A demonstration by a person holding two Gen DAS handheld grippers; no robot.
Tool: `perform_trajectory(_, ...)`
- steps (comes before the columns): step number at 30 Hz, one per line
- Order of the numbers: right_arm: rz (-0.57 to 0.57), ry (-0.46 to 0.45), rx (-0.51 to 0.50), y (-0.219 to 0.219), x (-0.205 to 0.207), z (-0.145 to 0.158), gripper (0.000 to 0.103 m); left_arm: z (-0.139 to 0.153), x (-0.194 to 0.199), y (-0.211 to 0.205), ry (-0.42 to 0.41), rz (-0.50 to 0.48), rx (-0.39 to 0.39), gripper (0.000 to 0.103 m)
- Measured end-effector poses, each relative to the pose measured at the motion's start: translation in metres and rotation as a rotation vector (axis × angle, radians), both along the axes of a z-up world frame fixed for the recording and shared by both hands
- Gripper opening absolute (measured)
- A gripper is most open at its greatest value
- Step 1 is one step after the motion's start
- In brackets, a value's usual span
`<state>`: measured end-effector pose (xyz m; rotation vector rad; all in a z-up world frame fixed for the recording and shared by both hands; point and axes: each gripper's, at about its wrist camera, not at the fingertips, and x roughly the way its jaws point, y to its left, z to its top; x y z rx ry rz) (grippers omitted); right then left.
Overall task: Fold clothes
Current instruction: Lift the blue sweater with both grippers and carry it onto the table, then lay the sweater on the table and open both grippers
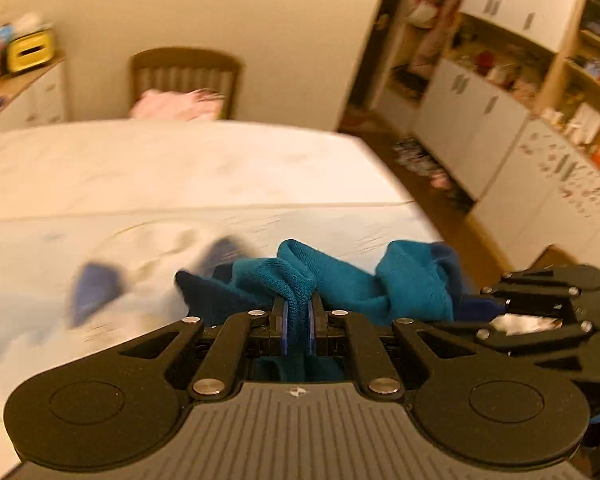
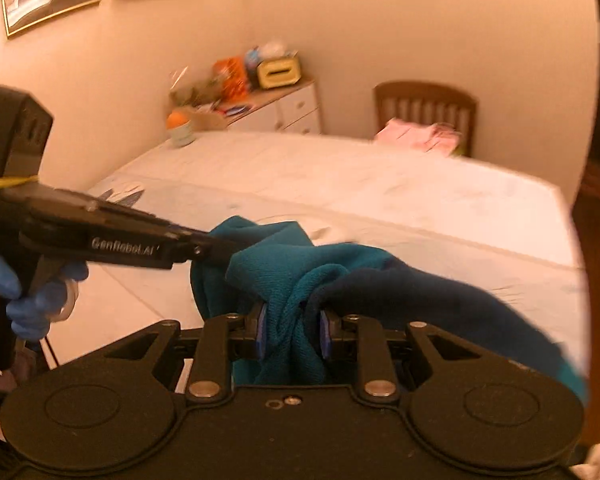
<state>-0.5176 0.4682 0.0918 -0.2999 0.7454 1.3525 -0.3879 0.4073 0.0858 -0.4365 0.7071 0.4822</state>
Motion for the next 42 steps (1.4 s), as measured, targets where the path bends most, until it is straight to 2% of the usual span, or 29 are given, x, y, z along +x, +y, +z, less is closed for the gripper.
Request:
perform_trajectory(5,0.057,0.002,-0.057,0.049,-0.048,-0.013,0.103,-0.021,-0.054,0.043,0.043,0.059,-0.026,0.008)
perform_trajectory(8,0.122,-0.035,-0.072,0.076,-0.079,-0.013,0.103,-0.025,-0.083,0.062,0.037,0.101,-0.036,0.008)
perform_trajectory(12,0.088,-0.043,-0.100,0.062,-0.071,-0.020,0.103,-0.040,-0.109,0.079,0.043,0.135,-0.097,0.008)
perform_trajectory(17,0.044,-0.053,-0.135,0.043,-0.061,-0.029,0.103,-0.053,-0.121,0.080,0.031,0.139,-0.184,0.009)
perform_trajectory(20,0.020,-0.065,-0.173,0.026,-0.050,-0.036,0.103,-0.059,-0.125,0.079,0.019,0.155,-0.239,0.015)
perform_trajectory(21,0.021,-0.083,-0.191,0.018,-0.044,-0.039,0.103,-0.058,-0.126,0.076,0.023,0.159,-0.237,0.022)
perform_trajectory(23,0.023,-0.118,-0.227,0.002,-0.031,-0.046,0.103,-0.056,-0.127,0.070,0.030,0.165,-0.233,0.054)
perform_trajectory(24,0.025,-0.134,-0.244,-0.005,-0.024,-0.049,0.103,-0.053,-0.129,0.067,0.021,0.164,-0.237,0.074)
perform_trajectory(30,0.086,-0.147,-0.283,-0.017,0.018,-0.062,0.103,-0.029,-0.134,0.034,0.040,0.184,-0.193,0.078)
perform_trajectory(34,0.215,-0.104,-0.298,-0.010,0.023,-0.075,0.103,-0.015,-0.114,0.002,0.056,0.093,-0.188,0.080)
perform_trajectory(38,0.328,-0.066,-0.347,-0.008,0.011,-0.093,0.103,-0.024,-0.079,-0.028,0.070,0.027,-0.231,0.080)
perform_trajectory(42,0.337,-0.043,-0.364,-0.005,0.004,-0.102,0.103,-0.042,-0.048,-0.047,0.095,0.032,-0.251,0.080)
